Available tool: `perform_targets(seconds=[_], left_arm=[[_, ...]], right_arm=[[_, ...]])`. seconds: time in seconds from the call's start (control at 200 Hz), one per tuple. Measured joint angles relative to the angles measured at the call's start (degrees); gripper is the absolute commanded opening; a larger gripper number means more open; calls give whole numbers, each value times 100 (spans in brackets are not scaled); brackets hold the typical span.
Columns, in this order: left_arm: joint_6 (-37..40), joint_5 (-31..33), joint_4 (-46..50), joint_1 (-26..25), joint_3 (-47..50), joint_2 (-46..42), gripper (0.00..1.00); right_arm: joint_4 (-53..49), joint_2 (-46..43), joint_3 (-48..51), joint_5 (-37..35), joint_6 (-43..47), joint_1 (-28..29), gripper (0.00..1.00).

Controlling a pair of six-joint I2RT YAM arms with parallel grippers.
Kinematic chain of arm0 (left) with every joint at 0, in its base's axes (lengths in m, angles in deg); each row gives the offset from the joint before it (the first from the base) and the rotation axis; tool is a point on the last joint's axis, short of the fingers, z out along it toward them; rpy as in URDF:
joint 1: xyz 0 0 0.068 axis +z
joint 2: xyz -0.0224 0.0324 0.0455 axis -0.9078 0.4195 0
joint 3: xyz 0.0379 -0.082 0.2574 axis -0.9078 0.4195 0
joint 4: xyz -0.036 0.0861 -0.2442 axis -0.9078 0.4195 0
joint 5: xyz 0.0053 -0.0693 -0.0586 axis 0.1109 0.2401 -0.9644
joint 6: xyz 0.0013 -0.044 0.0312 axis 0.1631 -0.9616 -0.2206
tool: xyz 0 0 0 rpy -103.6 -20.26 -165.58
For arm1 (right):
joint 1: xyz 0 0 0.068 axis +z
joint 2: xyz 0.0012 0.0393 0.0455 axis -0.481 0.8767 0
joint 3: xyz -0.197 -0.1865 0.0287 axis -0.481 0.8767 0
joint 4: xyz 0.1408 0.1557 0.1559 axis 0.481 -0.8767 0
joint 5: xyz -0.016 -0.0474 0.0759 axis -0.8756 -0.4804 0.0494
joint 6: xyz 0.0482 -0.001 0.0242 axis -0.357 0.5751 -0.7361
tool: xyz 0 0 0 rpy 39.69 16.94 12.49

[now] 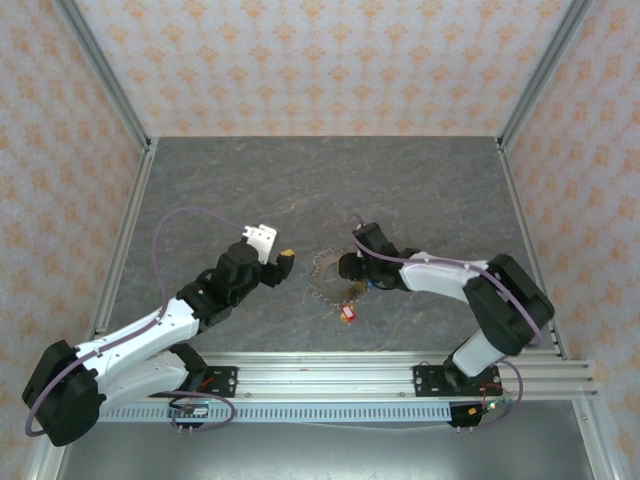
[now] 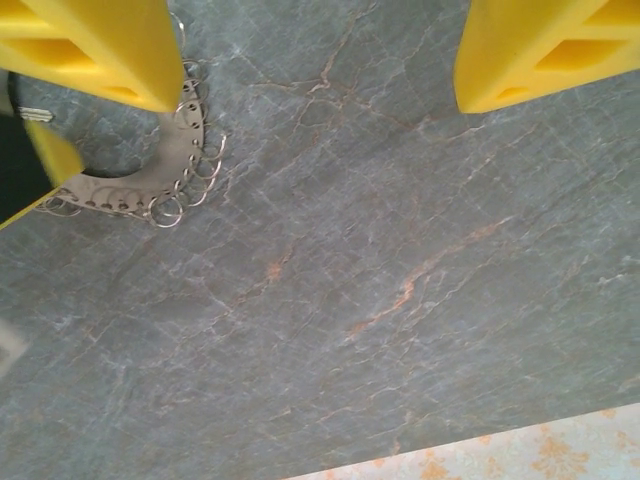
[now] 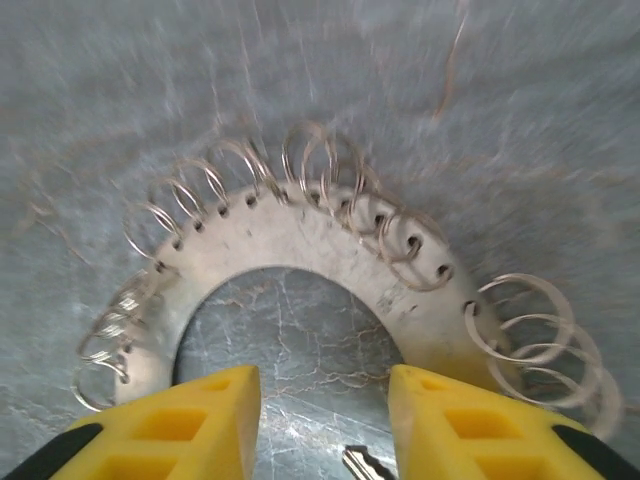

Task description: Put the keys on the keyring

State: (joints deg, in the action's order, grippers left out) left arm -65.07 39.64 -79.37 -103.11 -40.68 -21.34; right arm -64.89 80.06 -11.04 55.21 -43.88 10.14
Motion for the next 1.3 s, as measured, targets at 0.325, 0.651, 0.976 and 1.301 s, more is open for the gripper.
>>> perform_targets(seconds=[0.325, 0.651, 0.976, 1.301], left_arm=[[101, 251, 245, 927, -44, -269, 94], [-7, 802, 125, 2406, 33, -238, 100], [437, 914, -1058, 2479, 210, 1176, 100], [835, 289, -2288, 2844, 293, 2173, 100]], right_arm=[[868, -3790, 1499, -2487, 1327, -765, 67], [1950, -3425, 2643, -3679, 2387, -2404, 71], [3550, -1340, 2452, -3134, 2949, -2885, 76], [5702, 127, 2710, -1897, 3034, -3294, 89]])
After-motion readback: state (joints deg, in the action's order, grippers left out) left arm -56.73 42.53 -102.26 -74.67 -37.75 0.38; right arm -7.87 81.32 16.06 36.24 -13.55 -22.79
